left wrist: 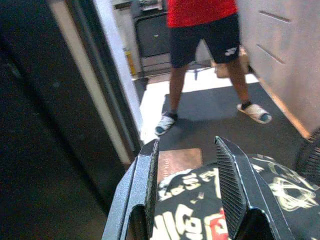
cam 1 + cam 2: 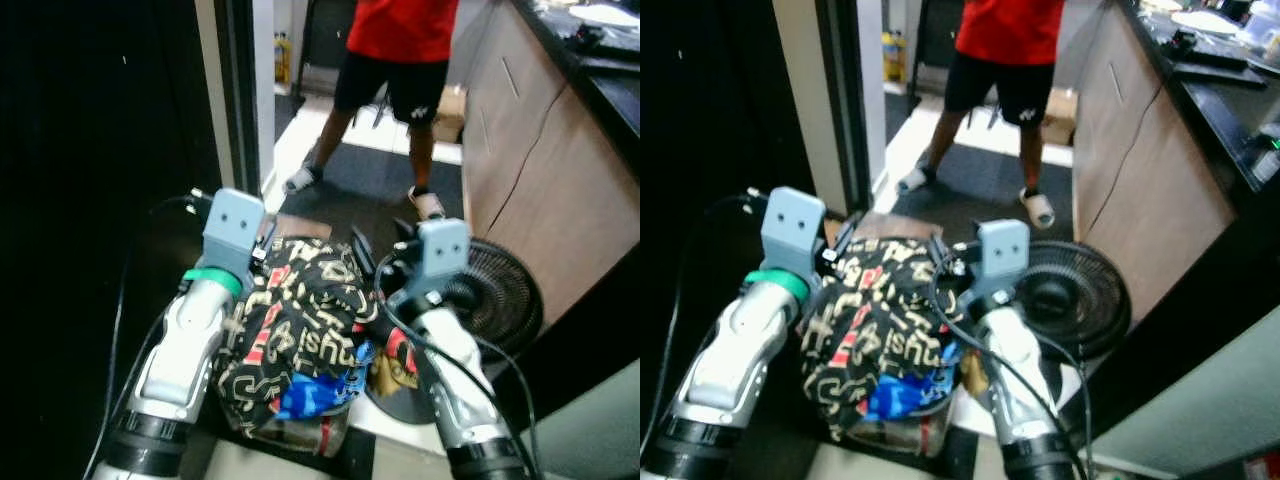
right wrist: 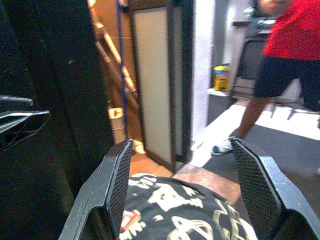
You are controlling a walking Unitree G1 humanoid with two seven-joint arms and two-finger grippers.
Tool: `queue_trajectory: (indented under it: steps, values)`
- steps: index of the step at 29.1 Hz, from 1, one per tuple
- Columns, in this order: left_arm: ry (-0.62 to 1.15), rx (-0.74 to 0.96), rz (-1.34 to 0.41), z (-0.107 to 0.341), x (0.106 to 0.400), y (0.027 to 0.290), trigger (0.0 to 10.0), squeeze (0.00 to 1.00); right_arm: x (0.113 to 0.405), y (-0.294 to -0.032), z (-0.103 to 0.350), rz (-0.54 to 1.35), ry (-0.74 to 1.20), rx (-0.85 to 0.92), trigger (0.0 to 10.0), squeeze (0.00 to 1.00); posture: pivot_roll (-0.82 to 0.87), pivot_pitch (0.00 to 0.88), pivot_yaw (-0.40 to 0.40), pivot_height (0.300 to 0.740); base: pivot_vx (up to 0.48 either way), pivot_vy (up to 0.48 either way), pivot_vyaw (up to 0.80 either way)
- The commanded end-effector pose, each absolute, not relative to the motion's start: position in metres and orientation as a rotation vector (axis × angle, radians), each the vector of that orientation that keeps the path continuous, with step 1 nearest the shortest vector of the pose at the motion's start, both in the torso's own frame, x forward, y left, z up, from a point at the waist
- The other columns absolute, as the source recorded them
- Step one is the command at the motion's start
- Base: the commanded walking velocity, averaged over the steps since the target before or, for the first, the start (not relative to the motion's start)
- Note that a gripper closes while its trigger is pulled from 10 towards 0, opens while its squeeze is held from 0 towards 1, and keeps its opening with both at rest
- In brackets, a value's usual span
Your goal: Clothes washing
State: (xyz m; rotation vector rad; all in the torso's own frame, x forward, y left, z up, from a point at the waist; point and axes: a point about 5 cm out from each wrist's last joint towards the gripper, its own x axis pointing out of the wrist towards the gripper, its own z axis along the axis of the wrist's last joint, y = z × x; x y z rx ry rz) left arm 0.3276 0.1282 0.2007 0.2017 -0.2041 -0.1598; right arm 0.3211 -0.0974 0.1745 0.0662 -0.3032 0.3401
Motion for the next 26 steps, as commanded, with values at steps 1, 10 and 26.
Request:
queue_trajectory:
  steps: [1,10,26]
  values:
    - [-0.178,0.206,-0.19,0.195,0.327,0.123,10.0,0.0,0.321,-0.104,0.169,0.32,-0.284,0.066,10.0,0.0,0.11,0.002,0.039,0.74,0.0,0.0,0.0]
    - [0.045,0.243,-0.398,0.13,0.313,0.111,10.0,0.0,0.319,-0.108,0.142,0.296,-0.202,0.025,10.0,0.0,0.11,0.006,0.035,0.74,0.0,0.0,0.0]
    - [0.211,0.31,-0.299,0.071,0.311,0.115,10.0,0.0,0.314,-0.102,0.113,0.308,-0.102,0.016,10.0,0.0,0.11,0.12,0.039,0.74,0.0,0.0,0.0]
